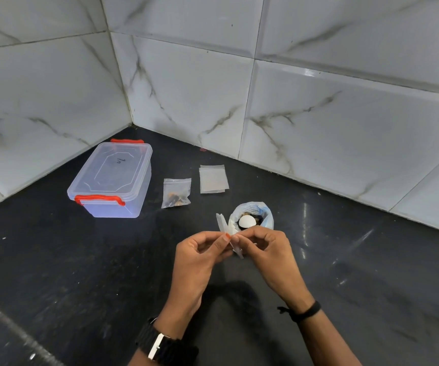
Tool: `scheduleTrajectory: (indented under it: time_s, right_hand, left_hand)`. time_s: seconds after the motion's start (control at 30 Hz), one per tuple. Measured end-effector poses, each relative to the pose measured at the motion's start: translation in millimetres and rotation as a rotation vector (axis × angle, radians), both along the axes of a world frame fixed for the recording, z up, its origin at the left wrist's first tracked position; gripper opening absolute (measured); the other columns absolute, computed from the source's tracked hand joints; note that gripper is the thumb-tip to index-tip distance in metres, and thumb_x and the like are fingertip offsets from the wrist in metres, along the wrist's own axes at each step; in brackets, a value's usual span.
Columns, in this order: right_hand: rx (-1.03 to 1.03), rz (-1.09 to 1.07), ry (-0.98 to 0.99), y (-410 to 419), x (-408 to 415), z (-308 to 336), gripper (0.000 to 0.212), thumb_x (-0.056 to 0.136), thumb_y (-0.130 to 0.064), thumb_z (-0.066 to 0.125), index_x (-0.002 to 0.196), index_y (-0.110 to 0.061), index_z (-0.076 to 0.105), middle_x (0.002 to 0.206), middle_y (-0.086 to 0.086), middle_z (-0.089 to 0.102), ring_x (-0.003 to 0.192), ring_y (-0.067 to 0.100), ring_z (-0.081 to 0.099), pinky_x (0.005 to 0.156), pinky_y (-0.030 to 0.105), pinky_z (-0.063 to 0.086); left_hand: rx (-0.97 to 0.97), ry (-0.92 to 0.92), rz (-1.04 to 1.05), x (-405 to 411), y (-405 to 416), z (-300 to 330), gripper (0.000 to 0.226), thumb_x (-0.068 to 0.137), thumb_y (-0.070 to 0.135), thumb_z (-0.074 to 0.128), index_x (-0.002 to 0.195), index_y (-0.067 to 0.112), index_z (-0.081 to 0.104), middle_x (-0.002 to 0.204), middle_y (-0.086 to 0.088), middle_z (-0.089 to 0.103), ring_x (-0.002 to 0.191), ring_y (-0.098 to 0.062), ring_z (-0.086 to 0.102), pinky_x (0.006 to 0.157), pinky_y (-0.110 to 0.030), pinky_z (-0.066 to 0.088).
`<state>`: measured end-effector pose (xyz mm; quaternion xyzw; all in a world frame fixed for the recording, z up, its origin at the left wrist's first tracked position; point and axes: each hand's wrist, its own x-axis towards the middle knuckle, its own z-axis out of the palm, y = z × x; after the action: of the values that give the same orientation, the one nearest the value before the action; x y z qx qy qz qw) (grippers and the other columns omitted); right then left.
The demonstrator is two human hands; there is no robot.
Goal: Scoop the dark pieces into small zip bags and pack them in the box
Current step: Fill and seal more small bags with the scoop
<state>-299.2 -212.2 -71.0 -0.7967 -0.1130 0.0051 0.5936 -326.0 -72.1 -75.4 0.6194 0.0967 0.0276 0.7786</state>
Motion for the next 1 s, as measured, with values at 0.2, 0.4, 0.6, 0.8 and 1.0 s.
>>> scheduleTrajectory:
  time_s: [0.2,0.4,0.6,0.8,1.0]
  right_hand:
    - [-0.110,-0.059,-0.119,6,-4,-2,0.003,0.083,-0.021,0.069,0.084,-0.023,0.067,0.079,-0.008,0.070,0.072,0.006,0.068,0.067,0.019,0.057]
    - [-0.065,-0.302,-0.212,-2,5,2,0.012,0.080,-0.008,0.070,0.075,-0.017,0.066,0.072,-0.009,0.068,0.066,0.004,0.065,0.061,0.017,0.053]
    - [-0.127,-0.167,-0.344,4,1,1,0.020,0.083,-0.001,0.068,0.084,-0.020,0.061,0.090,-0.009,0.068,0.081,0.001,0.066,0.070,0.013,0.053]
    - [-0.193,-0.054,-0.422,2,5,-2,0.026,0.081,0.010,0.063,0.094,-0.012,0.070,0.097,-0.005,0.066,0.088,0.001,0.061,0.074,0.009,0.049]
    - [-0.014,0.007,-0.108,0,5,10,0.014,0.081,0.001,0.068,0.087,-0.012,0.066,0.087,-0.003,0.068,0.076,0.010,0.063,0.067,0.021,0.053]
  left_hand:
    - [0.102,-0.037,-0.016,1,-3,-1,0.013,0.085,0.013,0.064,0.094,0.007,0.071,0.085,-0.003,0.075,0.083,-0.017,0.072,0.074,-0.027,0.059]
    - [0.227,-0.050,0.097,7,6,-5,0.005,0.085,0.016,0.067,0.086,0.013,0.070,0.077,0.000,0.073,0.075,-0.017,0.072,0.072,-0.034,0.060]
    - [0.462,-0.139,0.074,8,8,-3,0.003,0.085,0.022,0.069,0.082,0.021,0.068,0.078,0.006,0.069,0.074,-0.008,0.068,0.073,-0.027,0.057]
    - [0.702,-0.386,-0.097,5,8,-6,0.040,0.077,0.019,0.076,0.108,0.032,0.054,0.111,0.018,0.050,0.108,-0.004,0.053,0.088,-0.015,0.046]
    - [1.241,-0.534,-0.182,25,17,-16,0.092,0.074,0.058,0.059,0.144,0.041,0.002,0.150,0.012,0.014,0.144,-0.009,0.006,0.119,-0.041,0.003]
